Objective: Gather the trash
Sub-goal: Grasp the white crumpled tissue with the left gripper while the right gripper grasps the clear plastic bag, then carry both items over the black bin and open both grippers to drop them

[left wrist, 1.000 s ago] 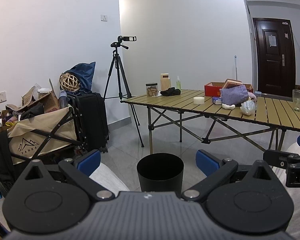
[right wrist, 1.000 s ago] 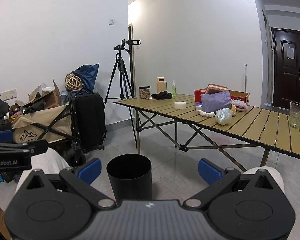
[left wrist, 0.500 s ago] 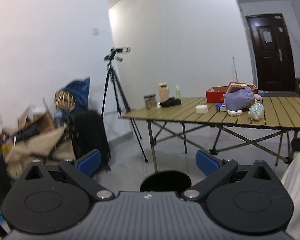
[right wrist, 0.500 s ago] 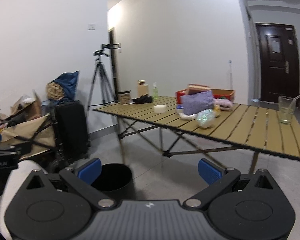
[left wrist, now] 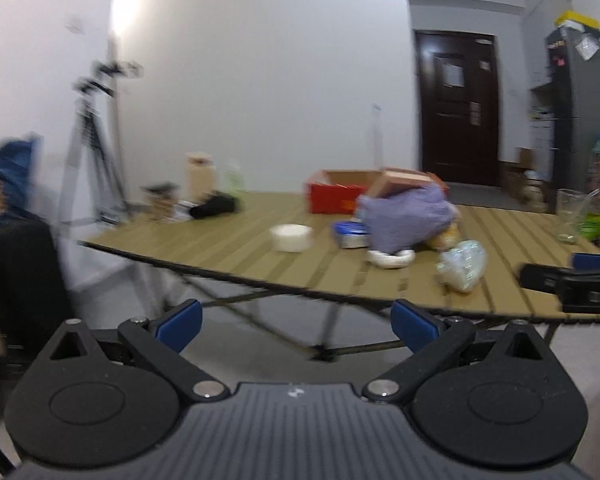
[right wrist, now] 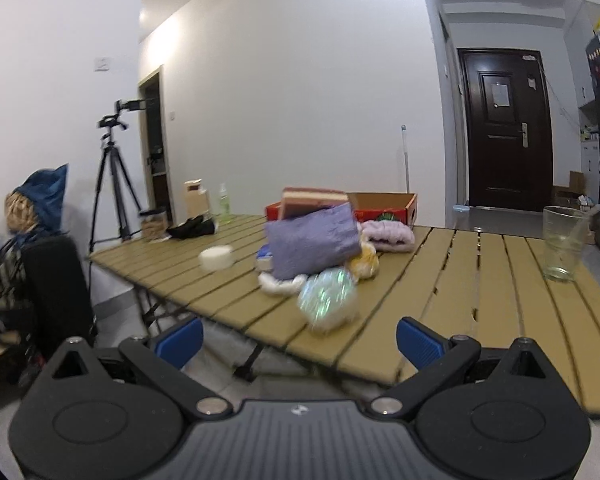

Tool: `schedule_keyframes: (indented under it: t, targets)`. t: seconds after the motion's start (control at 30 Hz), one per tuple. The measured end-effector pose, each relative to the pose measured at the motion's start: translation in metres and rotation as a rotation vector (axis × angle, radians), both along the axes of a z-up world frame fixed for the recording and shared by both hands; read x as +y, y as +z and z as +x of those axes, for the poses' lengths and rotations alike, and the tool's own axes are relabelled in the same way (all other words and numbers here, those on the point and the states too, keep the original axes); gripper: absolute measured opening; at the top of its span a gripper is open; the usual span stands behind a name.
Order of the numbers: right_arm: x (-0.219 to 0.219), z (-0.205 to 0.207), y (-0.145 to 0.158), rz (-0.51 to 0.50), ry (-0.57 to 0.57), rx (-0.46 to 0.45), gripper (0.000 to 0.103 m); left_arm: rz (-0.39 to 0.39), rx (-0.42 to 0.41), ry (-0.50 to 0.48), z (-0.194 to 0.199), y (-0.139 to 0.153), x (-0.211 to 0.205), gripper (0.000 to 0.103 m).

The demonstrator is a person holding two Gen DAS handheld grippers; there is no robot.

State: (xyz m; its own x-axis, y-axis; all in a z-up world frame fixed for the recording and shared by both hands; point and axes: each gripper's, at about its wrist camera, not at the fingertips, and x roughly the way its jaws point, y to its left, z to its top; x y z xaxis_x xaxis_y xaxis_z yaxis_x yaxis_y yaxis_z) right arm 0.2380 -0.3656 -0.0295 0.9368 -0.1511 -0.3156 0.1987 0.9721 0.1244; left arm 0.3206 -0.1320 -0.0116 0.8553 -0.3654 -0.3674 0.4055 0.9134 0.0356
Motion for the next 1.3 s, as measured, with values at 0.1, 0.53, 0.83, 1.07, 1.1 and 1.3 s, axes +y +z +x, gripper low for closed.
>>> schedule_keyframes:
  t: [0.1,0.53,0.83,1.07,1.1,1.3]
  targets:
    - [-0.020,0.059,-0.005,0.020,-0.017,0.049,0.093,0.005,0.091,-0.076,0.058,-0.009,-0.042,0.083]
    - [-0.076,0.151,-0.042,0.134,-0.012,0.168,0.040,0.070,0.247,-0.224,0.198,-0.053,-0.188,0.077]
    - [-0.089,0.144,-0.045,0.179,-0.029,0.149,0.039,0.051,0.278,-0.208,0.204,-0.062,-0.194,0.022]
    - [-0.088,0.137,-0.042,0.182,-0.026,0.124,0.039,0.029,0.243,-0.164,0.172,-0.029,-0.148,0.020]
    - [-0.086,0.136,-0.042,0.174,-0.023,0.118,0.039,0.022,0.234,-0.147,0.164,-0.021,-0.133,0.020]
    - [-0.037,0.129,-0.020,0.081,0.050,0.108,0.039,0.018,0.179,0.020,0.110,0.018,-0.021,0.020]
